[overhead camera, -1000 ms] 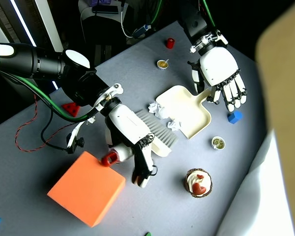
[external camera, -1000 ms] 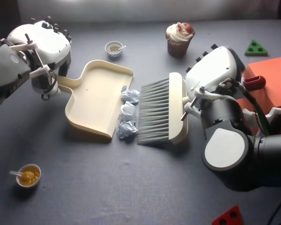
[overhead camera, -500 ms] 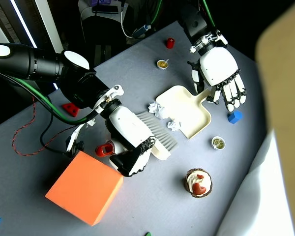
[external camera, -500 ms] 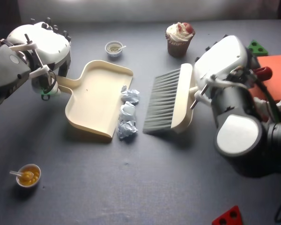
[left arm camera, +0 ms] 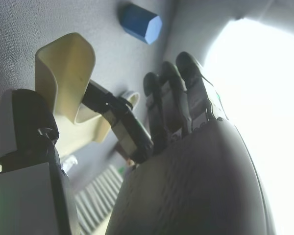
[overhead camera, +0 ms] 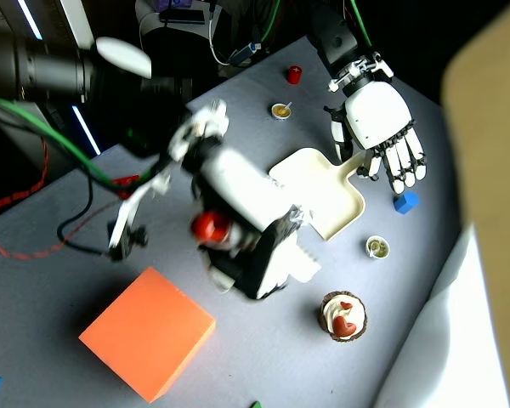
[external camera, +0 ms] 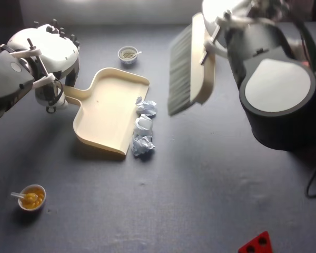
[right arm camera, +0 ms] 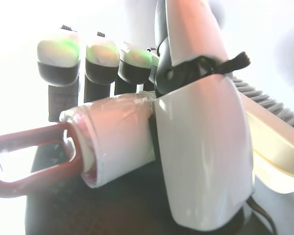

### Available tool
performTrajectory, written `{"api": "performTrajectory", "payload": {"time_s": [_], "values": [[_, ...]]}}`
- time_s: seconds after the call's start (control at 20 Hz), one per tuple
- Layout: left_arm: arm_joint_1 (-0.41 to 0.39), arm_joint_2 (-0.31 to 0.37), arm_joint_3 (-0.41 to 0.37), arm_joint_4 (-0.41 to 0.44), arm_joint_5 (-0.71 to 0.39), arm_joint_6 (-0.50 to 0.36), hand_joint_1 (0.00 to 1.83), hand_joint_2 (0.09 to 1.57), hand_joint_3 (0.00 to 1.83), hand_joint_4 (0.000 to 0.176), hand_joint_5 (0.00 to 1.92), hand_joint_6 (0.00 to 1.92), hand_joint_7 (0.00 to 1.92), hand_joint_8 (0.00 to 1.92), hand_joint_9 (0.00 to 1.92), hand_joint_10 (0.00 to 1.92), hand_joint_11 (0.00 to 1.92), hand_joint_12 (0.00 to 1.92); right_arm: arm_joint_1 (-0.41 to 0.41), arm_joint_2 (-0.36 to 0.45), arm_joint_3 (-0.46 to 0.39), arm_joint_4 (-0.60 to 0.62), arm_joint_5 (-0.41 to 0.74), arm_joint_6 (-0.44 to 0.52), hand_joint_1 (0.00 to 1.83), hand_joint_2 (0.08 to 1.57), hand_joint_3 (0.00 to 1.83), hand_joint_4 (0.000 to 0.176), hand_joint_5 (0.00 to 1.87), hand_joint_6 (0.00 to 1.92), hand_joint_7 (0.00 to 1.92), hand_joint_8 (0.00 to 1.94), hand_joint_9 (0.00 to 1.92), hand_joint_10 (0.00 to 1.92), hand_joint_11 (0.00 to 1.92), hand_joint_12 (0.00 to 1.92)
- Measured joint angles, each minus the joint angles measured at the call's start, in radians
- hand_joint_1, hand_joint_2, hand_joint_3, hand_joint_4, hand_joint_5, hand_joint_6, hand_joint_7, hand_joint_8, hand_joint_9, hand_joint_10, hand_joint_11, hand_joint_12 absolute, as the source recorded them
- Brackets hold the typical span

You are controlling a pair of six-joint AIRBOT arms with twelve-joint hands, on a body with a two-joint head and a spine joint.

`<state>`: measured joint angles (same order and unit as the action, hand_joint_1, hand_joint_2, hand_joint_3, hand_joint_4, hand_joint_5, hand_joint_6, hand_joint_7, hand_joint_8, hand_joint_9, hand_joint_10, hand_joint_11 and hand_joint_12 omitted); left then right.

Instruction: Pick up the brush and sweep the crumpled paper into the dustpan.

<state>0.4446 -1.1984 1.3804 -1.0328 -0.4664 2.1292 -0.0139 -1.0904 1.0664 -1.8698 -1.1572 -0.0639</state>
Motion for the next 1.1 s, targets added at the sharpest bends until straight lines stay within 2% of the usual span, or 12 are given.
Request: {"api": "performTrajectory", "payload": {"time_s": [0.2,0.4,0.55,0.7,0.8,0.95,1.1], "values": [[0.0,0.0,0.0,0.0,-0.002,0.0,1.12,1.08,0.0,0.0,1.07,0.83,0.32,0.0,0.24,0.0,0.03,0.36,0.056,-0.016,-0.062,0.032,0.0,-0.234,1.39,1.15,0.0,0.176,1.03,1.92,1.09,1.94,1.19,1.92,1.24,1.92],[0.0,0.0,0.0,-0.002,-0.003,-0.001,1.13,1.07,0.0,0.0,1.09,0.8,0.35,0.0,0.28,0.01,0.07,0.39,0.063,-0.055,-0.076,0.042,-0.034,-0.385,1.36,1.15,0.0,0.175,1.02,1.92,1.09,1.94,1.19,1.92,1.22,1.92],[0.0,0.0,0.0,-0.003,-0.003,-0.002,1.14,1.07,0.0,0.0,1.09,0.79,0.34,0.0,0.27,0.0,0.07,0.39,0.063,-0.11,-0.06,0.115,-0.108,-0.484,1.37,1.16,0.0,0.176,0.99,1.92,1.09,1.94,1.18,1.92,1.22,1.92],[0.002,0.001,-0.003,-0.006,-0.005,-0.002,1.12,1.08,0.0,0.0,1.07,0.83,0.32,0.0,0.23,0.0,0.03,0.38,0.057,-0.155,-0.05,0.158,-0.188,-0.511,1.35,1.17,0.0,0.176,0.99,1.92,1.08,1.94,1.16,1.92,1.19,1.92],[0.005,0.005,-0.008,-0.006,-0.003,-0.003,1.15,1.07,0.0,0.0,1.09,0.79,0.32,0.0,0.24,0.0,0.04,0.4,0.027,-0.195,-0.019,0.149,-0.234,-0.518,1.36,1.17,0.0,0.176,0.98,1.92,1.07,1.94,1.16,1.92,1.19,1.92],[0.01,0.01,-0.009,-0.008,-0.004,-0.003,1.15,1.07,0.0,0.0,1.1,0.78,0.33,0.0,0.25,0.0,0.04,0.4,-0.022,-0.246,0.024,0.213,-0.249,-0.517,1.37,1.17,0.0,0.176,0.98,1.92,1.07,1.94,1.15,1.92,1.18,1.92],[0.012,0.011,-0.01,-0.009,-0.007,-0.003,1.14,1.06,0.0,0.0,1.1,0.77,0.34,0.0,0.27,0.0,0.06,0.42,-0.029,-0.292,0.099,0.201,-0.253,-0.517,1.36,1.16,0.0,0.176,1.0,1.92,1.09,1.94,1.15,1.92,1.17,1.92]]}}
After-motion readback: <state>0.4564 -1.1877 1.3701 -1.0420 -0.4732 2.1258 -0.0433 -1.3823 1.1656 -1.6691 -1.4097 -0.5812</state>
